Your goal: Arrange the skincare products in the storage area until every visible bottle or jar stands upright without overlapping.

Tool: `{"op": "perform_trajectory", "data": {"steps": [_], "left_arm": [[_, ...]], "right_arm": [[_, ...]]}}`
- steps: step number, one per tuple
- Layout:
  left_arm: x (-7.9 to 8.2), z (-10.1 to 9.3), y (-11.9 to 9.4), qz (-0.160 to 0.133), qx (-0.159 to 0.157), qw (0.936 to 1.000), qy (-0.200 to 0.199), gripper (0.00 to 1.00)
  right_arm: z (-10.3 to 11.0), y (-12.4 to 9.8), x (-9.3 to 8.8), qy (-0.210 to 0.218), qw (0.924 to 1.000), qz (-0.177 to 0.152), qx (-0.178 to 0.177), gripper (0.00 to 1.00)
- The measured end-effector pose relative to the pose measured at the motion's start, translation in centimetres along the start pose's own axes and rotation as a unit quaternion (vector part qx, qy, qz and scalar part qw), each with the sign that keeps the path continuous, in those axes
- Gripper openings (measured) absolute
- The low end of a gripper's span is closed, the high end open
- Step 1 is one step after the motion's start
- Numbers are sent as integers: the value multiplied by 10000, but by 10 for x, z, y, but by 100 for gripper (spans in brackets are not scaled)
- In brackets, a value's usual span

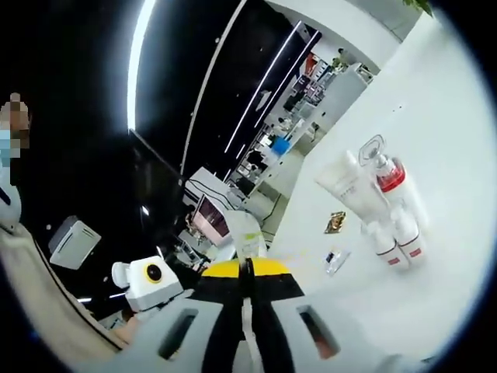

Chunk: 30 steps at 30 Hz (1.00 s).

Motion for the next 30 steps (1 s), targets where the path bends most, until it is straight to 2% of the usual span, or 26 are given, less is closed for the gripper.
{"op": "perform_trajectory", "data": {"steps": [2,5,8,10,12,13,14,16,19,22,23,30], "left_arm": [[3,0,-3,-5,-88,10000,-28,79],[4,5,-7,39,-220,9996,-156,85],[3,10,-12,215,-451,9985,-236,84],[6,6,-15,326,-845,9955,-284,84],[12,-4,-18,341,-1382,9890,-393,82],[14,-8,-19,357,-1604,9856,-409,81],[17,-15,-21,363,-1943,9791,-485,81],[22,-21,-21,305,-2246,9723,-569,80],[22,-24,-20,394,-2400,9687,-503,69],[22,-26,-19,376,-2502,9663,-475,40],[23,-26,-18,315,-2483,9669,-489,35],[16,-21,-18,290,-2384,9677,-773,15]], "right_arm": [[-2,-3,3,57,10000,3,38,1],[1,-7,9,250,9993,-40,279,1],[15,-11,15,415,9960,55,785,1],[22,-14,17,555,9929,127,1042,1],[32,-17,21,623,9879,238,1401,1],[33,-18,22,618,9872,251,1449,1],[37,-19,23,653,9845,311,1601,1],[41,-20,26,703,9822,375,1700,1],[44,-20,27,712,9807,399,1774,1],[42,-20,29,733,9810,403,1748,1],[39,-21,30,736,9820,394,1697,1],[24,-24,31,693,9867,515,1379,1]]}}
Point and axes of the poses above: the point that each gripper's makers call its tool centre point, and the gripper's own axes: y roughly forward along the fingers, z roughly to its left, x roughly out of its top, the point moved 4 cm from there along -y, roughly backward along the fingers, and after that the axes turned 7 degrees about -x, right-handed, at the moved point
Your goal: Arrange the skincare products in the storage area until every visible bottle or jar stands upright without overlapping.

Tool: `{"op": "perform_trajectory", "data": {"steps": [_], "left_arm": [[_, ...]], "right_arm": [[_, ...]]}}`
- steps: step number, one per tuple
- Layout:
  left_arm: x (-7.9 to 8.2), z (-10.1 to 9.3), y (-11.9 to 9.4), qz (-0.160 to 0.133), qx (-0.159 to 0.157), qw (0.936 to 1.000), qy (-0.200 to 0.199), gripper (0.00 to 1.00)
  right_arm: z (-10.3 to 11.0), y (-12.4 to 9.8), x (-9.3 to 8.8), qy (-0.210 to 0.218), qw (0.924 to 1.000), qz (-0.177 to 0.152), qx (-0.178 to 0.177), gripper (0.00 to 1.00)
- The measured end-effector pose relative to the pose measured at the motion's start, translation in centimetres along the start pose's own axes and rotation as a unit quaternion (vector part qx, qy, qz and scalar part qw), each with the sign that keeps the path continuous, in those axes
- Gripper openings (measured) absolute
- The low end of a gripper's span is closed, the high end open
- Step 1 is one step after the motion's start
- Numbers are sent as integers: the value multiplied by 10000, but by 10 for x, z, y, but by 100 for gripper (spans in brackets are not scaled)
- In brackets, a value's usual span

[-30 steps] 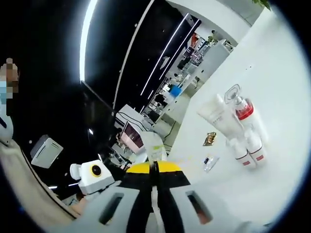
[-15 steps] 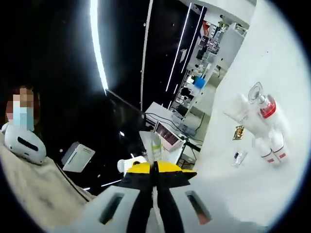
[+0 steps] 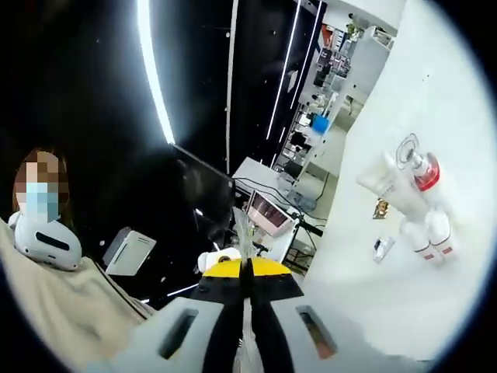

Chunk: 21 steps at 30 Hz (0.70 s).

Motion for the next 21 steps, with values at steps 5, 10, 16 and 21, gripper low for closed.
{"op": "perform_trajectory", "data": {"steps": [5,10,16,21], "left_arm": [[5,-9,4,-474,-272,9970,-543,0],[10,-13,6,-834,-394,9936,-652,0],[20,-12,1,-1313,-467,9867,-835,0],[23,-6,-6,-1495,-412,9831,-976,0]], "right_arm": [[-3,-1,5,-103,9998,-145,-90,2],[-4,2,10,-8,9987,-499,-125,32],[-4,5,-11,182,9993,-329,-59,37],[-4,3,-20,344,9984,-442,-42,27]]}}
Point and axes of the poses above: the point that each gripper's makers call its tool centre point, and the gripper's own axes: y roughly forward along the fingers, z roughly to its left, x roughly out of its top, the point moved 4 cm from there along -y, roughly backward along the fingers, and after that the axes turned 7 degrees about -x, right-handed, at the moved point
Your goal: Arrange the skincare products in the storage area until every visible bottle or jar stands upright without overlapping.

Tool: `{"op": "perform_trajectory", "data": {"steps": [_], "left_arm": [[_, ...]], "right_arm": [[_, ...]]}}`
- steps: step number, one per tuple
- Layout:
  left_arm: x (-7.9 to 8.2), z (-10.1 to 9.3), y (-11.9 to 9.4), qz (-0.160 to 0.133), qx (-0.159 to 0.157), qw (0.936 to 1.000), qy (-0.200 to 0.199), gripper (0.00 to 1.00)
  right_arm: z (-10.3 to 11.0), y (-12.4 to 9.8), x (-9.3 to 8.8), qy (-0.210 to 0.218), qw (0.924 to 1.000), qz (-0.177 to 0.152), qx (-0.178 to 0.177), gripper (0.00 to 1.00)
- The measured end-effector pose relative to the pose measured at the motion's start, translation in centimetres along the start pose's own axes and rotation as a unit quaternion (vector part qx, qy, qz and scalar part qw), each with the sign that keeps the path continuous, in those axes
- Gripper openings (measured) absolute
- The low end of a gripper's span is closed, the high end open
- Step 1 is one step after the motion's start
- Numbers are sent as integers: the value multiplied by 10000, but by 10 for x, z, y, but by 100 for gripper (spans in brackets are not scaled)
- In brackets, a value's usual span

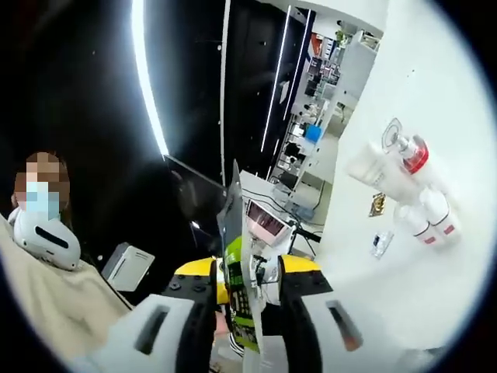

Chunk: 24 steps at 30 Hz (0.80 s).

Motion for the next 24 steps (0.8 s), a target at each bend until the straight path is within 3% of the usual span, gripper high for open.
{"op": "perform_trajectory", "data": {"steps": [5,10,14,19,24], "left_arm": [[2,6,-4,-38,92,9999,-105,0],[2,12,-7,-76,227,9994,-264,0],[1,18,-7,-51,386,9977,-551,0],[3,25,-5,-247,506,9971,-502,6],[-16,35,-12,-215,700,9930,-928,11]], "right_arm": [[0,1,-7,13,10000,28,-20,18],[-2,0,-4,145,9997,-191,28,2],[0,0,-5,236,9994,-251,62,1],[-4,-1,-5,505,9975,-485,62,1],[-11,-2,-10,574,9972,-459,-129,1]]}}
Point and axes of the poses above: the point that each gripper's makers call its tool centre point, and the gripper's own axes: y roughly forward along the fingers, z roughly to its left, x roughly out of its top, the point moved 4 cm from there along -y, roughly backward along the fingers, and after that the axes turned 7 degrees about -x, right-handed, at the moved point
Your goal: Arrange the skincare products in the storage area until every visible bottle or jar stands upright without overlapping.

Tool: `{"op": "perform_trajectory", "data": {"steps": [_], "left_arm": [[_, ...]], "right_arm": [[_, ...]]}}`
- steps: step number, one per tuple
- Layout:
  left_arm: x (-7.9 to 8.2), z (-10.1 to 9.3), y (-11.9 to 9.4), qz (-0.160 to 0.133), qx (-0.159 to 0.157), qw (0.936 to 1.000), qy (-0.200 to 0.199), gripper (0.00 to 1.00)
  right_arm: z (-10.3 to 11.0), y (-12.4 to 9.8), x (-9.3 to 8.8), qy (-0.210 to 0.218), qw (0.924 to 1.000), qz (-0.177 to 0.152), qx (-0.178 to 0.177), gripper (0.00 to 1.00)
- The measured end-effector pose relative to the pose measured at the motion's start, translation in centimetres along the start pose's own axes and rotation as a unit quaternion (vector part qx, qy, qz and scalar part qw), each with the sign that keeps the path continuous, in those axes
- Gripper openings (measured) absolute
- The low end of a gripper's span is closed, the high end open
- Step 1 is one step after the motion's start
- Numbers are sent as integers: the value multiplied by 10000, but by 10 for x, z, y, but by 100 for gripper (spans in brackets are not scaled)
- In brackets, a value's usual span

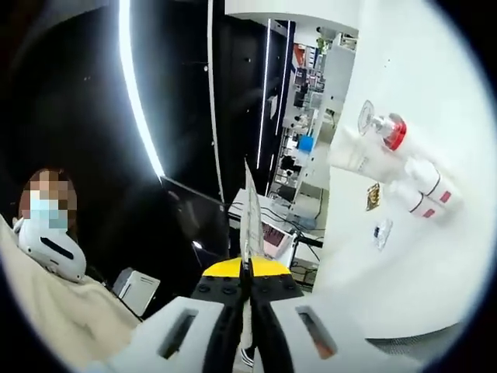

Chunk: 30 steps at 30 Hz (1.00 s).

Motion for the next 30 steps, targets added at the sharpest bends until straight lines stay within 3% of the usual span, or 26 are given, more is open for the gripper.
{"op": "perform_trajectory", "data": {"steps": [5,8,10,11,12,14,17,26,30], "left_arm": [[-18,13,-8,107,242,9992,-294,13],[-24,19,-13,63,406,9978,-511,9],[-21,22,-17,-108,479,9975,-516,2],[-19,19,-18,-218,313,9965,-750,0],[-21,20,-20,-195,360,9949,-917,0],[-20,25,-22,-231,494,9960,-710,0],[-17,24,-25,-331,395,9953,-816,0],[-15,29,-23,-295,408,9952,-844,0],[-17,33,-23,-285,450,9945,-904,0]], "right_arm": [[-15,2,-3,97,9993,-20,-360,1],[-22,6,-4,127,9984,-7,-548,1],[-27,8,-6,64,9974,30,-711,1],[-32,9,-8,-23,9962,102,-859,1],[-33,11,-7,-79,9963,61,-858,1],[-35,14,-9,-179,9955,147,-920,2],[-38,17,-9,-418,9942,241,-965,4],[-47,22,-20,-1090,9840,820,-1150,36],[-50,20,-24,-1279,9796,961,-1213,43]]}}
Point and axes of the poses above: the point that each gripper's makers call its tool centre point, and the gripper's own axes: y roughly forward along the fingers, z roughly to its left, x roughly out of its top, the point moved 4 cm from there along -y, roughly backward along the fingers, and after that the axes turned 7 degrees about -x, right-handed, at the moved point
